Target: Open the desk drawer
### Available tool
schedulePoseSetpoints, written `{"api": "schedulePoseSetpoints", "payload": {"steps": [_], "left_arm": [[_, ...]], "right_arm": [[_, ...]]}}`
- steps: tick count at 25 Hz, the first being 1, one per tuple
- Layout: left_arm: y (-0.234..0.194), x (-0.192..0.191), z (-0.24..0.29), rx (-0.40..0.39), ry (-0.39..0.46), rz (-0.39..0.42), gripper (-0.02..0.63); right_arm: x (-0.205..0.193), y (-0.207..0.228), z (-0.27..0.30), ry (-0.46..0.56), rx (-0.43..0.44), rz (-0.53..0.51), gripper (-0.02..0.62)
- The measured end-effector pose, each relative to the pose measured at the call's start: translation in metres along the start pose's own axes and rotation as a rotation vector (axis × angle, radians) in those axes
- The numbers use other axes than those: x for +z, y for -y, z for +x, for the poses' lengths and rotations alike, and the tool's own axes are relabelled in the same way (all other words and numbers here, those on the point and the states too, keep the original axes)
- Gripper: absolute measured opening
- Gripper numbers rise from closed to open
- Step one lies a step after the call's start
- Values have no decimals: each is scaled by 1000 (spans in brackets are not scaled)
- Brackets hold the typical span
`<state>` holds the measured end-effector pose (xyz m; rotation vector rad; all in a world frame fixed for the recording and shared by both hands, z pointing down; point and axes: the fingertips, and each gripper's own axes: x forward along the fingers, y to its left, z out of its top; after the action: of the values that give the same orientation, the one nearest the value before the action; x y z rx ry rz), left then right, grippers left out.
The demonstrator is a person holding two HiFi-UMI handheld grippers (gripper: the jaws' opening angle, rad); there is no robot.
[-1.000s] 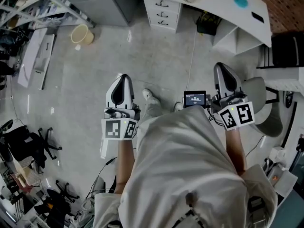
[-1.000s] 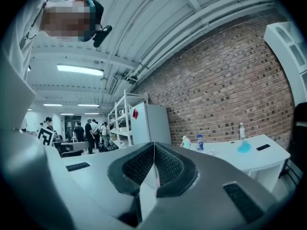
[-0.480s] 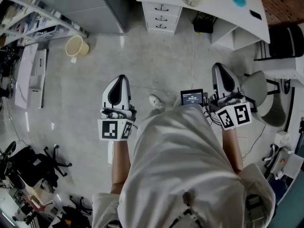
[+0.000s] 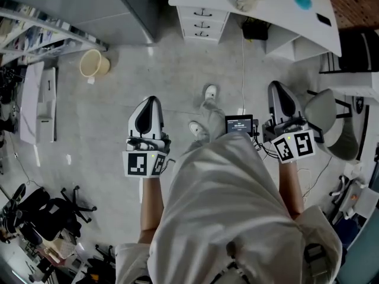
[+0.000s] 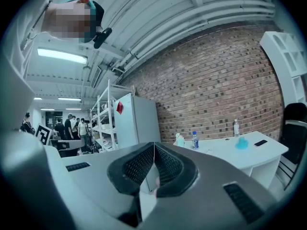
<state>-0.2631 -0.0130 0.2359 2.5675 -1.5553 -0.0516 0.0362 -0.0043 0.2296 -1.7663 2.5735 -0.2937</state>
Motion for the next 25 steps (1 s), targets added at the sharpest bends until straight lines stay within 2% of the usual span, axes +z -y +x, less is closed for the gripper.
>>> {"api": "schedulePoseSetpoints", "payload": {"steps": [6, 11, 15, 18, 25], "left_arm": [[-20, 2, 67, 1, -36, 15, 8], [-31, 5, 138, -54, -59, 67, 8], [-43, 12, 186, -74, -16, 33, 8], [-56, 4, 219, -74, -33, 15, 8], [-74, -49, 289, -234, -131, 7, 8]], "right_arm": [[-1, 35, 74, -8, 12, 11, 28], [2, 74, 133, -12, 30, 15, 28], [4, 106, 172, -29, 30, -5, 26], [5, 123, 197, -37, 12, -32, 28], [-24, 160, 231, -86, -117, -17, 28]]}}
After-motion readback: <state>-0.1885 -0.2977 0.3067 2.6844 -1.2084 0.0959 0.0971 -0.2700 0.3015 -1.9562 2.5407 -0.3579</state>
